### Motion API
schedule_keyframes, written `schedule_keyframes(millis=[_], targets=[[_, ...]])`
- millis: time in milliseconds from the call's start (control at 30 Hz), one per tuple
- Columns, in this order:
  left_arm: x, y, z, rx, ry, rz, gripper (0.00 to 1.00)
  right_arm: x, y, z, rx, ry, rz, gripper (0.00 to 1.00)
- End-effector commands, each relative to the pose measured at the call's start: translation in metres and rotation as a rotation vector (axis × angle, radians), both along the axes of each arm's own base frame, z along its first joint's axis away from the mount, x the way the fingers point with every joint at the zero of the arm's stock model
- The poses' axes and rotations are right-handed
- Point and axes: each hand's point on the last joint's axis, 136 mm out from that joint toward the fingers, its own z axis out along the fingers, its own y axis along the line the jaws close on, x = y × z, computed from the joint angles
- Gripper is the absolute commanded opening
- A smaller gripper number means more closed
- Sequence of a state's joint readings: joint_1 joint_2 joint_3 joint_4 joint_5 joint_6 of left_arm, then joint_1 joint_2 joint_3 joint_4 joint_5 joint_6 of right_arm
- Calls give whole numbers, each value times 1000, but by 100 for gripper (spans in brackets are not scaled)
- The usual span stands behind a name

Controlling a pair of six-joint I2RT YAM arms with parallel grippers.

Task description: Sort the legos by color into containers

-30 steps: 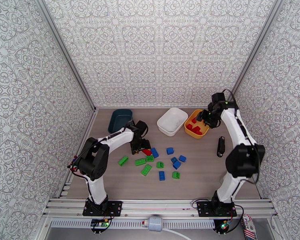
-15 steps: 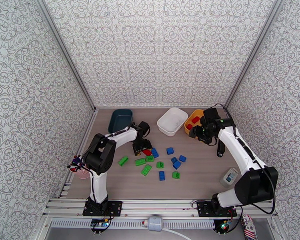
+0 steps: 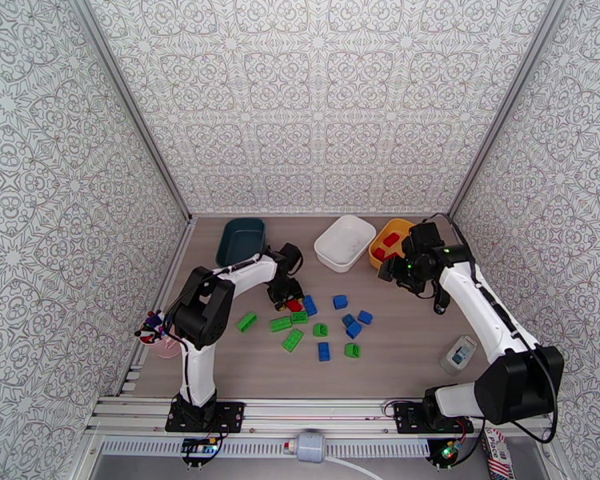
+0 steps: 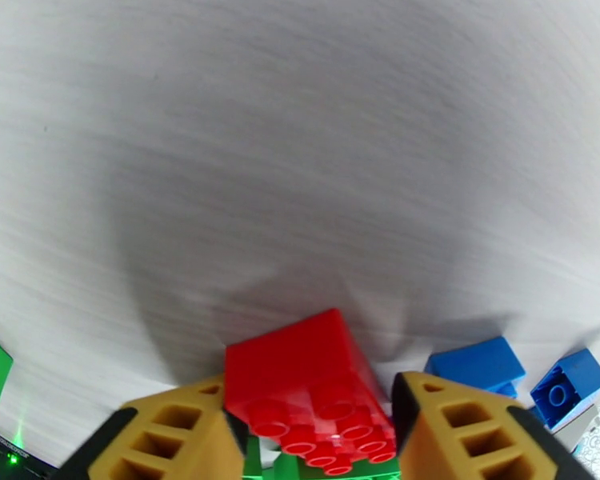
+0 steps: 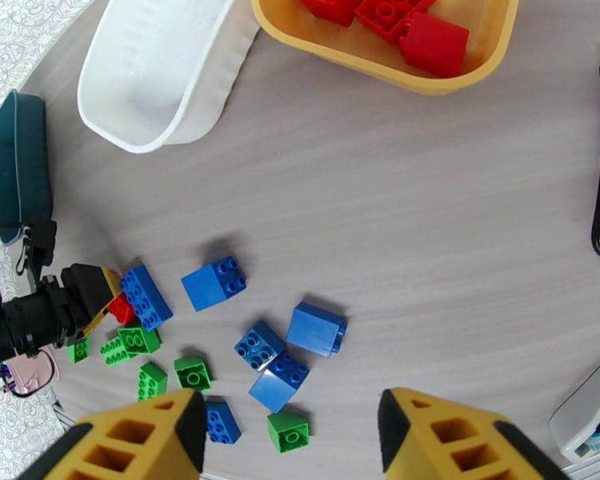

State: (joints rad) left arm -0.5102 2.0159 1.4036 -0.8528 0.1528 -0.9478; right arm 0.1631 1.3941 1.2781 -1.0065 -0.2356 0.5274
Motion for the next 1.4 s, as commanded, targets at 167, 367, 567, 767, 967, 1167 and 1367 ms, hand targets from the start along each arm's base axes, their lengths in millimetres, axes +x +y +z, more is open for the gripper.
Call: schedule_keyframes(millis=[167,367,567,767,967,1167,1367], targets=[[11,-6,3,-52,-43,22,38,-20,19,5,93,-23,43,62],[25,-7,24,-82,-91,10,34,-27,48,10,215,-45,117,68],[33,-11,61,-165,-144,4,33,-23,82,16,389,-65,195,72],[27,-30,97,-304,-147,-42,32,-15,119,18,461,-61,292,70],[16,-55,125,-479,-111,-73,33,-4,153,19,514,-60,346,69],[13,-76,152,-650,-102,-69,33,4,179,18,528,-53,392,67],[17,-85,172,-739,-115,-65,32,4,197,12,528,-30,420,64]])
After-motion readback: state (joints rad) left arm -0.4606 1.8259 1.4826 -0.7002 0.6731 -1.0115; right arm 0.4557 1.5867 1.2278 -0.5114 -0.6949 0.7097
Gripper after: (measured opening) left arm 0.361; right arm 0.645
